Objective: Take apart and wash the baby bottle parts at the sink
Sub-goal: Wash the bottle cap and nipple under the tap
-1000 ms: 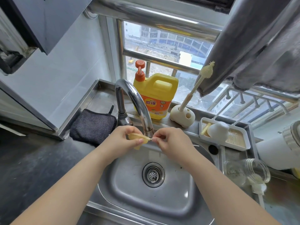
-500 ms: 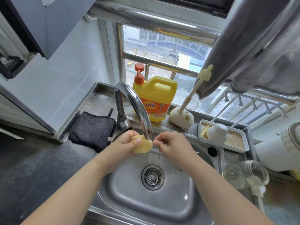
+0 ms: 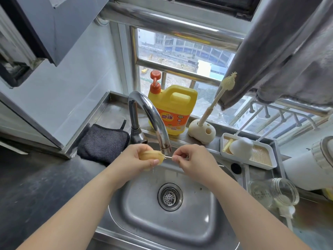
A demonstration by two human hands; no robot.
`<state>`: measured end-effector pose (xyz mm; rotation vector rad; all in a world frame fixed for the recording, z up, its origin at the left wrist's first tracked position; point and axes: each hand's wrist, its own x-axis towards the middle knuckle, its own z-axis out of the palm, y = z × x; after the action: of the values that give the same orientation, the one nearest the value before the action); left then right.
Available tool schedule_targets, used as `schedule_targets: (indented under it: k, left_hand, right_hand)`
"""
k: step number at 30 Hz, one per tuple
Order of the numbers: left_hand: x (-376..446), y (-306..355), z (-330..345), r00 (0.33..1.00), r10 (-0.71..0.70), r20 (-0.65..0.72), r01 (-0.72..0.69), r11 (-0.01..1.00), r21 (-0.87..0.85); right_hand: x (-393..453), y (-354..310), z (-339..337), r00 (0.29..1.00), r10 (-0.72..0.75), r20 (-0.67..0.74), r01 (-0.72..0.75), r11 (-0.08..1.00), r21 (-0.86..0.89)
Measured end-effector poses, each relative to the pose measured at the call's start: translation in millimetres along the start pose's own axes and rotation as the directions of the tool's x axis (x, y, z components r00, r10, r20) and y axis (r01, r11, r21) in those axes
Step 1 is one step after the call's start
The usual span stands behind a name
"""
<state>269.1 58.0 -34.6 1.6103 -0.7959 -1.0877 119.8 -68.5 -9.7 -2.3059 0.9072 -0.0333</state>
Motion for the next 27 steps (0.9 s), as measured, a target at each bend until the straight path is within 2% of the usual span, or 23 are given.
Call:
schedule_targets:
  k: [4,9,12,16,20,25,27]
  left_hand:
    - [0,2,7,1.0,0.007,0.0,-0.007,0.999,0.044]
    - [-4,5,1,1.0,-0.021,-0.016,0.018,0.99,-0.142]
    - [-5,4,7,1.0,-0.027,0.004,0.027,0.985,-0.168]
    - [-2,8,10,0.999,-0.027,-0.039,0.029,0.999,0.037]
    - [1,14,10,1.0,-0.015,-0.002,0.016,0.986,0.164]
    - [-2,8,0,0.999,0.024,-0.024,-0.025,0.999,-0.026]
    - [-4,8,7,0.999,0.045,-0.015,-0.045,0.999,-0.015]
  right_hand:
    - [1,-10,3,0.998,-0.06,-0.015,0.059,0.997,-0.046]
    - [-2,0,-1,1.0,-0.019,0.004,0.019,0.999,0.051]
    - [-1,-5,-1,0.999,-0.035,-0.021,0.037,0.995,0.095]
    - [0,-13,0,0.998,-0.065,-0.019,0.066,0.997,0.027]
    - [-1,-13,2,0.998,-0.066,-0.001,0.066,0.998,-0.024]
    - [-3,4,-5,1.0,-0.004,-0.004,0.004,0.999,0.051]
    - [-2,2,-1,1.0,-0.018,-0.016,0.019,0.996,0.086]
